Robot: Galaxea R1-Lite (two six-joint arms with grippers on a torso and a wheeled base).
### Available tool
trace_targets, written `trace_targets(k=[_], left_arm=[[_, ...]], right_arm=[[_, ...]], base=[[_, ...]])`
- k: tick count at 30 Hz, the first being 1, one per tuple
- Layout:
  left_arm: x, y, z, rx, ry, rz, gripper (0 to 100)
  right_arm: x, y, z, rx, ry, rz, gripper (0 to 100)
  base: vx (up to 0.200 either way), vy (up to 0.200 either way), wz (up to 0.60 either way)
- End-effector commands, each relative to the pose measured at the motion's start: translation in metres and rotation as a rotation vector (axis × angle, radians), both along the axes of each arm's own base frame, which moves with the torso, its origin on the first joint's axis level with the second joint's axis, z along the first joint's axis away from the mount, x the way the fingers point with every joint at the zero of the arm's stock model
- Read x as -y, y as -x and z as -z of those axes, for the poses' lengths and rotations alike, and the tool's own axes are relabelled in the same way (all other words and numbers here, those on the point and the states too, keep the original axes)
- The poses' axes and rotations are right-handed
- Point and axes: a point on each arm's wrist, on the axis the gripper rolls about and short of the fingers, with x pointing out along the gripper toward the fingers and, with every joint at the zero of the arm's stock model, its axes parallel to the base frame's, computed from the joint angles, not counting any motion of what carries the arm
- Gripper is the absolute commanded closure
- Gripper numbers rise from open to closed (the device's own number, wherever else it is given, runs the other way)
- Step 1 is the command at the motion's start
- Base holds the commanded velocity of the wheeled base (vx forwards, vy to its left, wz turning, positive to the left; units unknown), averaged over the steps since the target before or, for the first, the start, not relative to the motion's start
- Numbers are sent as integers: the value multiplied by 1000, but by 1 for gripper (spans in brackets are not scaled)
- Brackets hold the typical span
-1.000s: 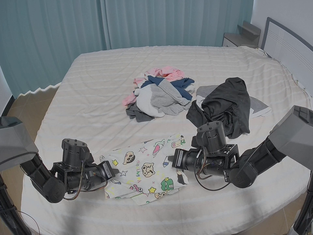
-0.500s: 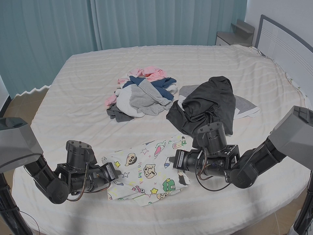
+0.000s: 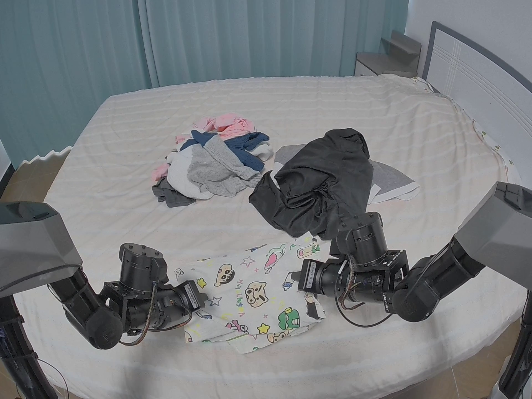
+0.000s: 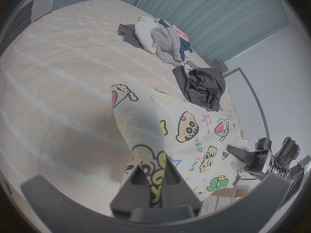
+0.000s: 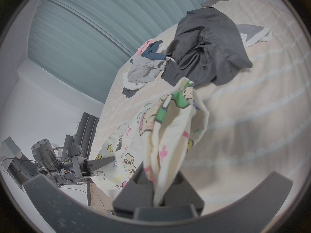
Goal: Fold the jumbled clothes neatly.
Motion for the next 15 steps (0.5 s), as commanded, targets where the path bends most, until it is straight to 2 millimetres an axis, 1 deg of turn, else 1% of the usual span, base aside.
trace_targets(k=[1, 8, 12, 15], left_arm=[[1, 0, 8, -25, -13, 0, 100], [5, 3, 19, -68, -24, 7, 100], [6, 4, 20, -80, -11, -3, 100], [6, 3, 25, -94, -16, -2, 100]], right_arm=[[1, 1, 7, -17, 14, 2, 100], [1, 2, 22, -53, 45, 0, 100], [1, 2, 29, -68, 57, 0, 100], [3, 5, 38, -93, 77, -1, 100]], base=[[0, 0, 0], [0, 0, 0], [0, 0, 0], [0, 0, 0]])
